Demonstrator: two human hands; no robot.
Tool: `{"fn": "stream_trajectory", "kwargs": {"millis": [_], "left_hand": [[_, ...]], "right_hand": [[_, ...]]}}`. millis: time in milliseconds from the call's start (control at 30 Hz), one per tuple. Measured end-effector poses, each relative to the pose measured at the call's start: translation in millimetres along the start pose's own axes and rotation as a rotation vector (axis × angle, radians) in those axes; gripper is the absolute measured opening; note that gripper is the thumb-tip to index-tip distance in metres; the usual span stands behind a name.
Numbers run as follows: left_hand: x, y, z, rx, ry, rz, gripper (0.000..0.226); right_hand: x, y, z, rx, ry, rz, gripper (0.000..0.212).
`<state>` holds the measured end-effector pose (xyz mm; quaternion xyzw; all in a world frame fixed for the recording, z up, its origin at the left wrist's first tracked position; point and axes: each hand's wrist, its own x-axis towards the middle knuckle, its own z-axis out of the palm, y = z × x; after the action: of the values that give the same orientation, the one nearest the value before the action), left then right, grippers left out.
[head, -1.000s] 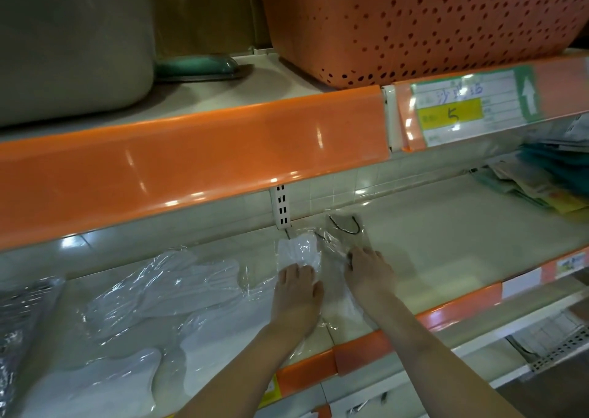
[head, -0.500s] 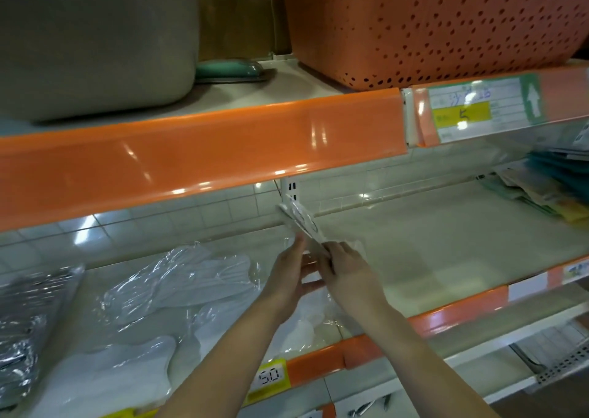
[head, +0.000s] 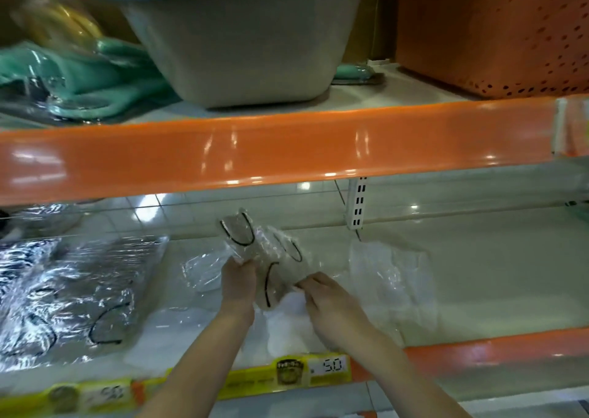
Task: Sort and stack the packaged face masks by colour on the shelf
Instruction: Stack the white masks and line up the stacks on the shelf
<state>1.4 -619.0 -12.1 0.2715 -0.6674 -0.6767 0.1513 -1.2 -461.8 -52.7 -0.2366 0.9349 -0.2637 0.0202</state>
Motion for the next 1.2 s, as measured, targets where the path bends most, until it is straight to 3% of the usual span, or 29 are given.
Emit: {"fn": "stream_trajectory", "kwargs": {"millis": [100,200,267,400,600,667,767,833,933,1067,1200], "left_hand": [[6.5,5.8,-28.3,-0.056,0.069,0.016,0.02],[19.0,0.3,-52.0,-0.063,0.128,0.004,0.016],[25.1,-3.1,-66.4,-0.076,0.129,-0.017,0.013],[28.9,-7.8,-95.8,-0.066,0.056,-0.039,0.021],[39.2,-14.1,-142.0,0.044,-0.221,-0.05,0.014],[44.1,-14.8,-155.4,0.096,-0.314,-0.018,0.018],[55.0,-15.2,-170.2,0.28,-0.277,0.1,0.032],[65.8,-20.2,-183.3,0.432,-0.225,0.241,0.048],[64.2,-22.9,-205.5,0.738,-0.243,0.514,0.054],[60.8,-35.8,-230.6,1.114,-0.193,1.008,0.053],[69.6,-40.4,-257.6,1.058,-0.14,1.018,0.03]], "right_hand": [[4.9,-23.8,8.1,-0.091,-0.096,0.046,0.033],[9.1,-43.0,18.2,-0.354,-0.205,0.035,0.062],[13.8,-55.9,24.0,-0.333,-0.16,0.072,0.054],[29.1,-84.2,30.7,0.047,-0.028,0.183,0.033],[51.0,-127.5,40.0,0.53,0.075,0.242,0.029],[56.3,-138.8,46.9,0.786,0.07,0.357,0.023],[61.5,-152.4,61.5,1.104,0.051,0.52,0.008],[64.5,-161.9,72.1,1.221,0.07,0.564,0.014],[66.7,-182.8,80.5,1.397,0.085,0.557,0.009],[74.0,-212.9,92.2,1.577,0.137,0.58,0.024],[77.4,-237.1,107.0,1.589,0.141,0.539,0.016]]}}
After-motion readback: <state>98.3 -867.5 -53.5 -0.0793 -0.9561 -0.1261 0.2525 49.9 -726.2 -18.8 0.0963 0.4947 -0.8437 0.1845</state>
